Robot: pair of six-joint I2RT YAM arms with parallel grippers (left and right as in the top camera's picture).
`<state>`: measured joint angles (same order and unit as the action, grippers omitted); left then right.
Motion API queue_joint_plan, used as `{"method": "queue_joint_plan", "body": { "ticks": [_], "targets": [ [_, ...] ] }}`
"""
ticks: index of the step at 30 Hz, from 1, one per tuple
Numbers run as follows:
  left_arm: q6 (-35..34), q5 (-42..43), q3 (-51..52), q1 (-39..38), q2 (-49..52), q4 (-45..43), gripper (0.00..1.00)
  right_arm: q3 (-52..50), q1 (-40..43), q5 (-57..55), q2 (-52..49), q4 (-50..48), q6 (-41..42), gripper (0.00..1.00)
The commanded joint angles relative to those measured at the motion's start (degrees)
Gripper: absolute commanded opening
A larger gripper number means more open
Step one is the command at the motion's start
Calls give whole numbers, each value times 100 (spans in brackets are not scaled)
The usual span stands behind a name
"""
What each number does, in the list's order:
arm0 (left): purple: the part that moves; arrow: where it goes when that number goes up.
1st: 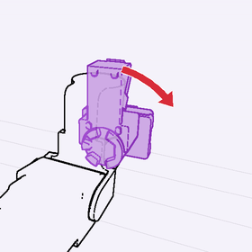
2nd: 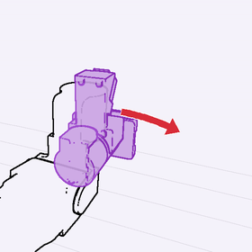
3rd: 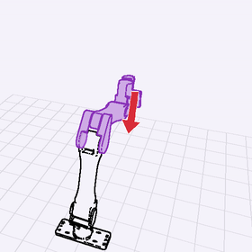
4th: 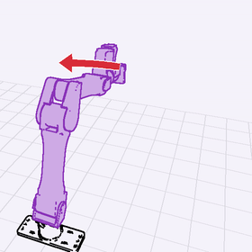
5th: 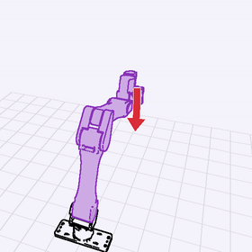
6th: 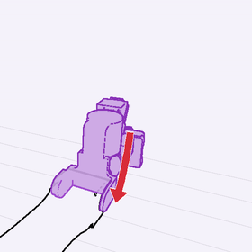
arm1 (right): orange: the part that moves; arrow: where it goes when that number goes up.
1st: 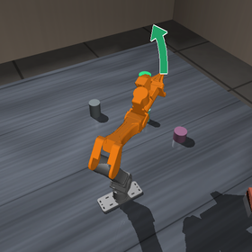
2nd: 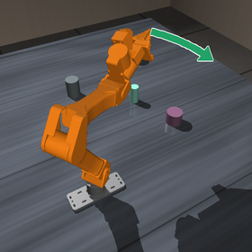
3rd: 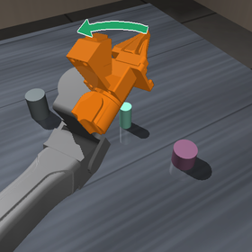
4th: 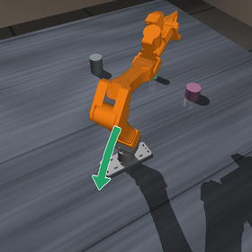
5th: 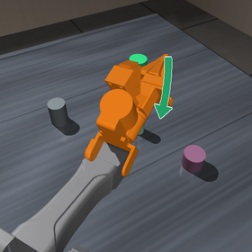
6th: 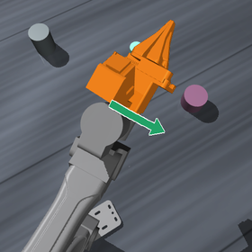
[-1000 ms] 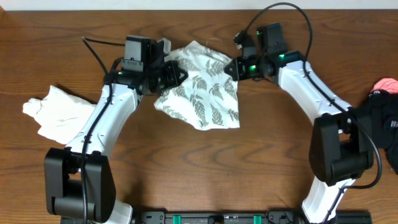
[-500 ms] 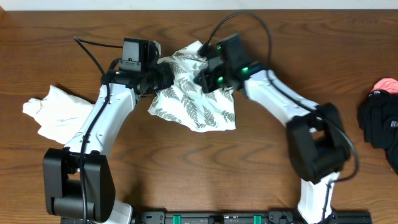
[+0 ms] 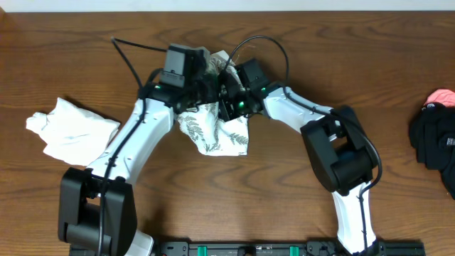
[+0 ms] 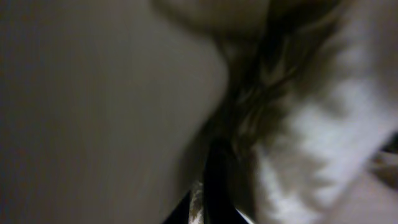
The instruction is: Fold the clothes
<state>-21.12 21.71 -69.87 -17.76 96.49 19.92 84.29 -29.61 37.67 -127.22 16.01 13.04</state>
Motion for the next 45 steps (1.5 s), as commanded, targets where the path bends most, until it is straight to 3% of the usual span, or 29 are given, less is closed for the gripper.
{"method": "queue_joint_plan", "body": {
  "ticks": [1, 7, 11, 16, 28, 34, 38, 42, 45],
  "targets": [
    [55, -15, -68, -243, 111, -24, 6, 7, 232, 273, 433, 90, 28, 12],
    [52, -37, -50, -422, 409, -28, 6, 7, 992, -728, 1469, 1097, 155, 10],
    [52, -37, -50, -568, 636, -68, 6, 7, 1307, -761, 1788, 1150, -37, 10],
    [52, -42, -50, -732, 811, -146, 6, 7, 1276, -752, 1596, 1311, -116, 7],
    [50, -140, -48, -1069, 1202, -116, 6, 7, 1128, -142, 1196, 450, -177, 5],
    [50, -142, -50, -1176, 1217, -140, 13, 7, 1071, 590, 1191, 356, -330, 6],
    [50, -131, -50, -1174, 1180, -111, 13, 0, 925, 184, 1176, 474, -348, 6],
    [50, -127, -52, -1174, 929, -74, 15, -4, 782, -986, 1128, 807, -352, 4],
    [55, -155, -52, -1174, 588, -68, 17, -4, 776, -1110, 957, 920, -435, 3]
  ]
}}
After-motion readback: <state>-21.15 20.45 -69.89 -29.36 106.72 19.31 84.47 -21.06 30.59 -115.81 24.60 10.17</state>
